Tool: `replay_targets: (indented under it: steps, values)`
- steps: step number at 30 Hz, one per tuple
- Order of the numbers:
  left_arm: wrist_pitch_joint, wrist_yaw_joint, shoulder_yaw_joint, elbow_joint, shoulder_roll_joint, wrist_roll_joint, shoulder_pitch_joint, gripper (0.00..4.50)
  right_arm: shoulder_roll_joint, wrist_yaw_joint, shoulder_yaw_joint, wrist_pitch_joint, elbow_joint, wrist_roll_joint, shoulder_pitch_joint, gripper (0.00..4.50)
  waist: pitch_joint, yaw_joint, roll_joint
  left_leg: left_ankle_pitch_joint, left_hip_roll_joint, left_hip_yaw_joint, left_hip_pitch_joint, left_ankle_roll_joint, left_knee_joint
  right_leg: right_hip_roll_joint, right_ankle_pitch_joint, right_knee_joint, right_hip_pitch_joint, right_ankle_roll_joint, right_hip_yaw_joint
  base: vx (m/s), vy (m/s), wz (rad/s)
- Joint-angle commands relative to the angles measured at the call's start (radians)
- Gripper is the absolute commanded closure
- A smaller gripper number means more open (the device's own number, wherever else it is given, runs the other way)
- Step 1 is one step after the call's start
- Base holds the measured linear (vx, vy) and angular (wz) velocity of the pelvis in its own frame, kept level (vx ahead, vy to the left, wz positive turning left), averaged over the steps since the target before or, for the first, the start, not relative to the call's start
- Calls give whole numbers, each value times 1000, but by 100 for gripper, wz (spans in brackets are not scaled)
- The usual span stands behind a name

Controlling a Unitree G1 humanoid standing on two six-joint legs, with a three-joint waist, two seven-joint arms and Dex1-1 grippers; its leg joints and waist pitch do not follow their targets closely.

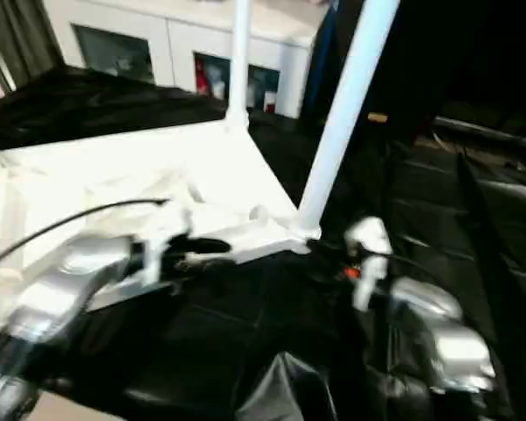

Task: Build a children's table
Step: Rotate table base

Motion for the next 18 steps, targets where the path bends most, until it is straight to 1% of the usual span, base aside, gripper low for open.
replay_targets:
  steps: [1, 2, 3, 4, 6, 7, 8, 9, 10, 11, 12, 13, 14, 15, 16, 17, 18]
  values:
    - [91, 27, 37, -124, 38, -37, 57, 216, 34, -56, 23, -19, 35, -31, -28, 134, -53, -1, 0, -174, 35, -14, 10, 19, -71, -63, -200, -75, 34, -197, 49, 0, 0, 0]
    - [99, 28, 40, -134, 42, -40, 64, 216, 39, -60, 25, -21, 38, -32, -31, 134, -54, 0, -1, -172, 36, -14, 11, 13, -70, -64, -193, -70, 33, -198, 49, 0, 0, 0]
    - [150, 32, 57, -188, 58, -62, 96, 201, 67, -85, 33, -31, 57, -40, -46, 134, -55, -1, 3, -165, 35, -14, 12, 9, -72, -60, -180, -69, 32, -194, 49, 0, 0, 0]
    - [173, 32, 65, -212, 68, -72, 111, 188, 82, -97, 35, -35, 69, -41, -54, 134, -53, -2, -1, -165, 35, -13, 12, 8, -72, -59, -175, -69, 30, -196, 49, 0, 0, 0]
    - [235, 18, 86, -278, 114, -95, 164, 176, 126, -113, 46, -35, 101, -35, -78, 134, -52, -1, -1, -172, 34, -13, 13, 2, -74, -57, -181, -67, 29, -196, 49, 0, 0, 0]
    - [257, 14, 96, -303, 133, -103, 187, 163, 144, -117, 49, -35, 114, -36, -87, 134, -49, -2, 1, -182, 32, -13, 12, -1, -77, -54, -193, -70, 28, -184, 49, 0, 0, 0]
    - [267, 6, 106, -321, 159, -101, 213, 163, 164, -121, 58, -40, 129, -41, -96, 134, -49, -2, 1, -182, 32, -13, 12, -1, -77, -54, -193, -70, 28, -184, 49, 0, 0, 0]
    - [278, 8, 122, -346, 190, -94, 247, 149, 194, -138, 64, -59, 157, -51, -112, 134, -51, -6, 2, -189, 32, -16, 11, -9, -80, -54, -193, -68, 28, -179, 49, 0, 0, 0]
    - [278, 8, 122, -346, 190, -94, 247, 141, 194, -138, 64, -59, 158, -52, -112, 134, -50, -6, 3, -195, 33, -15, 14, -13, -80, -54, -193, -69, 25, -175, 50, 0, 0, 0]
    - [285, 9, 134, -354, 209, -90, 263, 136, 215, -162, 56, -75, 183, -54, -127, 134, -51, -7, 2, -192, 31, -14, 15, -17, -79, -53, -183, -68, 27, -170, 51, 0, 0, 0]
    - [292, 11, 141, -361, 222, -91, 272, 128, 228, -186, 46, -90, 203, -57, -138, 134, -51, -7, 6, -192, 31, -14, 19, -25, -80, -53, -175, -67, 22, -174, 51, 0, 0, 0]
    - [298, 13, 150, -368, 239, -91, 285, 128, 249, -225, 26, -112, 233, -58, -156, 134, -51, -6, 5, -197, 30, -13, 20, -30, -80, -53, -173, -67, 22, -173, 52, 0, 0, 0]
    - [304, 14, 154, -374, 246, -92, 291, 117, 257, -240, 17, -122, 246, -57, -164, 134, -51, -6, 5, -197, 30, -13, 20, -30, -80, -53, -173, -67, 22, -173, 52, 0, 0, 0]
    - [324, 16, 174, -395, 268, -100, 317, 106, 290, -313, -27, -156, 300, -48, -197, 134, -50, -7, 5, -213, 30, -13, 21, -41, -82, -52, -185, -67, 21, -166, 52, 0, 0, 0]
    - [324, 16, 174, -395, 268, -100, 317, 97, 290, -313, -27, -156, 300, -48, -197, 134, -50, -9, 5, -220, 29, -15, 17, -46, -84, -53, -196, -66, 25, -162, 52, 0, 0, 0]
    - [358, 19, 204, -430, 293, -120, 351, 91, 324, -390, -77, -181, 357, -27, -233, 134, -51, -9, 5, -221, 30, -14, 20, -50, -82, -54, -193, -65, 23, -161, 53, 0, 0, 0]
    - [358, 19, 204, -430, 293, -120, 351, 84, 324, -390, -77, -181, 357, -27, -233, 134, -51, -11, 6, -220, 30, -14, 21, -54, -82, -54, -187, -64, 21, -161, 54, 0, 0, 0]
